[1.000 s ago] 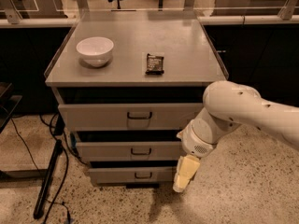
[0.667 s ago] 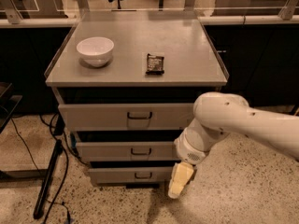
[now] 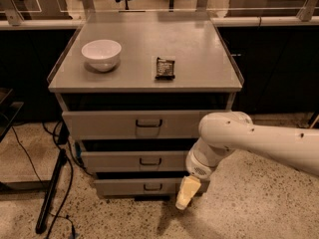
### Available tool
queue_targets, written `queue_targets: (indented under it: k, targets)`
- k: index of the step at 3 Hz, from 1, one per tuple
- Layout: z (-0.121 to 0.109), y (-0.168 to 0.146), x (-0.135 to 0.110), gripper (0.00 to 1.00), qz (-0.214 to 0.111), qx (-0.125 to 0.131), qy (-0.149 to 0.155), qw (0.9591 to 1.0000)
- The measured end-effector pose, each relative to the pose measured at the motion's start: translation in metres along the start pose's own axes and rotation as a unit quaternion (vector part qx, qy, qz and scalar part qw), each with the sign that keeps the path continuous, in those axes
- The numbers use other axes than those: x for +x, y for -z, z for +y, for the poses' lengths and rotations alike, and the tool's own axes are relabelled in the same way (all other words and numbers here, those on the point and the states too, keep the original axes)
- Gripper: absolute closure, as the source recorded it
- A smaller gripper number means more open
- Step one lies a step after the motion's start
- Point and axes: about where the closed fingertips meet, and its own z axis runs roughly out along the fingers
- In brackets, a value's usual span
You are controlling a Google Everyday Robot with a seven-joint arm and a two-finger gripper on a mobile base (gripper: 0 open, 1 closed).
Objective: Open middle drawer
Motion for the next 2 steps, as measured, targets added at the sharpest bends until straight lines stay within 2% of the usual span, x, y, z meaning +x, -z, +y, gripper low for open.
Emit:
queue_targets:
  k: [1, 2]
  targets:
    - [0.001, -0.001, 0.0, 0.0, -0.002, -0.003, 0.002, 1.0]
    - [-0.01, -0.012, -0.015, 0.0, -0.02, -0.003, 0.013, 0.9997]
